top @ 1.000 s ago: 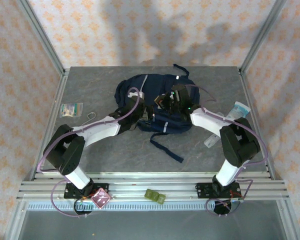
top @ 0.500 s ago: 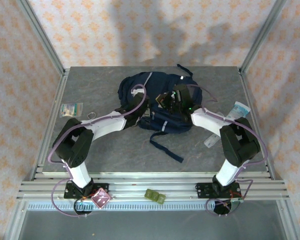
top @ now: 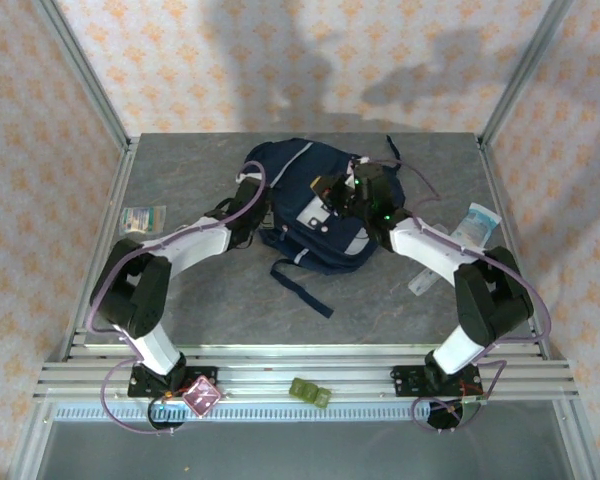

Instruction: Pack the student bag

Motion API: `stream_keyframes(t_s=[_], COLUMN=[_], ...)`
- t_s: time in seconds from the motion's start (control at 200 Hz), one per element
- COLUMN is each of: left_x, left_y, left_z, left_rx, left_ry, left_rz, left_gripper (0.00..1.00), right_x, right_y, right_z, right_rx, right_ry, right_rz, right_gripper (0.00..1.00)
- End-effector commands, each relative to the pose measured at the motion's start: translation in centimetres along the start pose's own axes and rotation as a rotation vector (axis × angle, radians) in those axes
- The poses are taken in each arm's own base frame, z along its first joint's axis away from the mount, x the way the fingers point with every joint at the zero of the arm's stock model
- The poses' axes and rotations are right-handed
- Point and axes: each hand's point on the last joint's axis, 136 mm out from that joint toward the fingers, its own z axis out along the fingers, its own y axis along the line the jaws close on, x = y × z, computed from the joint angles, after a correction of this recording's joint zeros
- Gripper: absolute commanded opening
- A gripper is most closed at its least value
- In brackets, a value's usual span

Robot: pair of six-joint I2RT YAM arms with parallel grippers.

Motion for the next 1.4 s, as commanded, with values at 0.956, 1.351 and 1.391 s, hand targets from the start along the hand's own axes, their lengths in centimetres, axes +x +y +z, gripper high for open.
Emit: stream_keyframes(t_s=[0.956, 1.351, 1.391], left_x=[2.9, 2.7, 2.6], left_y=[-7.8, -7.3, -6.6], left_z=[-4.9, -3.8, -3.4], left_rx=[0.288, 0.222, 0.178], left_ry=[0.115, 0.093, 0.085], left_rz=[0.113, 0.122, 0.125], left_gripper=[0.00, 0.00, 0.00], right_x=[4.2, 2.4, 2.3], right_y=[-7.4, -10.4, -10.5], right_z=[3.3, 2.7, 2.6], right_rx=[0.121, 0.163, 0.159], right_ry=[-0.007, -0.178, -0.172], right_rz=[0.450, 0.581, 0.572], right_gripper=[0.49, 0.00, 0.00])
